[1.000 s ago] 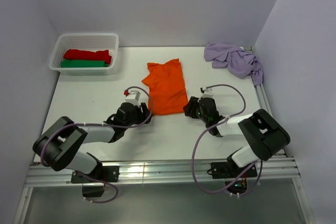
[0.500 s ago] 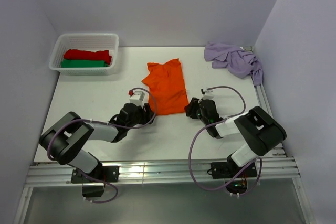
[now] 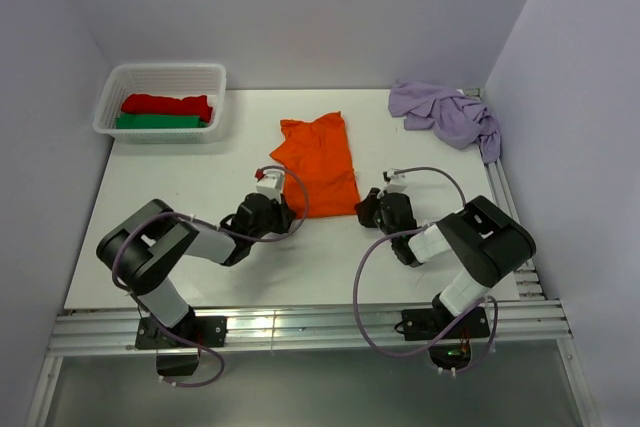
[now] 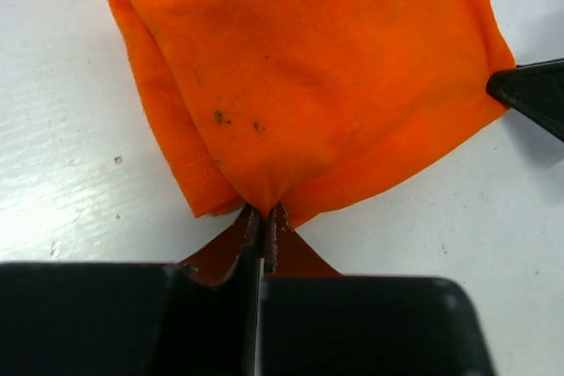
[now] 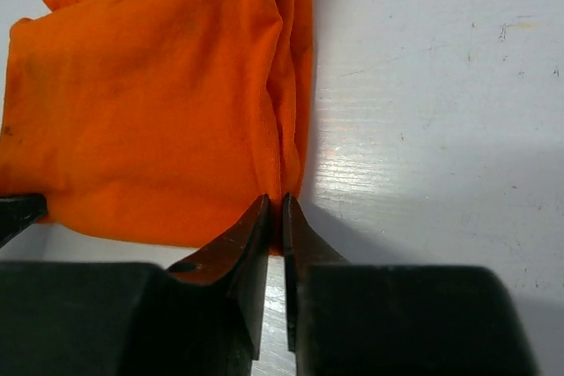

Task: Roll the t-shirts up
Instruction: Fold the tshirt

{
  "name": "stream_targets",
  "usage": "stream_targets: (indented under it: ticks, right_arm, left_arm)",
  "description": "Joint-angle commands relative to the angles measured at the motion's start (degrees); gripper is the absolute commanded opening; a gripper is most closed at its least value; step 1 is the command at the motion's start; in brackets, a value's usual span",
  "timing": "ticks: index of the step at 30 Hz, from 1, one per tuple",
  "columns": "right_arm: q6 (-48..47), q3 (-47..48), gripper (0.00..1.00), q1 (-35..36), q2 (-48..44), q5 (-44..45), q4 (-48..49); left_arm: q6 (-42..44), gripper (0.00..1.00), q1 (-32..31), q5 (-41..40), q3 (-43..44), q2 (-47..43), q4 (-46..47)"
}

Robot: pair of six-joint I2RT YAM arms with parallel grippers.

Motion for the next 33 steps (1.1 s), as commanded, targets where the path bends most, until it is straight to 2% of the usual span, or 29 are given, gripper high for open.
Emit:
stream_targets:
  ticks: [1,2,5,9,14,21,23,27,33]
  right_arm:
    - [-0.82,-1.3,0.13,0.3,1.16,0.79,2.56]
    - [-0.47,-1.65,0.1,0.3,0.9,0.44,2.57]
    - [0.49,-2.27,0.06,0.39,-0.24,-0.44,1.61]
    - [2.52,-2.54,0.0,1.0,-7.09,-0.71,-7.42]
    - [6.37,-2.28,0.0,2.32,-17.36,-1.05,-18.51]
    - [11.92,1.41,0.0,3.2,-27.13,-5.01,-41.51]
    - [12.89,2.03,0.0,3.2,-30.11,-5.88,-44.97]
    - [13.33,4.49,0.0,3.2,-32.94,-5.89,-55.42]
    - [13.5,12.3,0.0,3.2,-31.71,-10.37,-67.38]
  left_arm:
    - [1.01,0.03,-0.22,-0.89,2.48,1.96,1.64]
    - [0.92,0.0,-0.22,-0.81,2.65,1.96,1.64]
    - [0.13,0.0,-0.49,-0.45,2.39,1.44,1.74]
    - [-1.63,0.0,-1.36,-0.1,2.04,-1.46,-3.08]
    - [-4.61,0.0,-3.65,0.07,2.12,-8.22,-11.44]
    - [-9.01,0.0,-4.18,2.8,5.28,-16.22,-26.46]
    - [-9.8,0.0,-4.09,3.5,5.64,-17.54,-29.89]
    - [-13.05,0.0,-4.09,4.12,5.9,-20.62,-34.64]
    - [-17.09,0.0,-4.0,9.47,10.29,-22.29,-42.74]
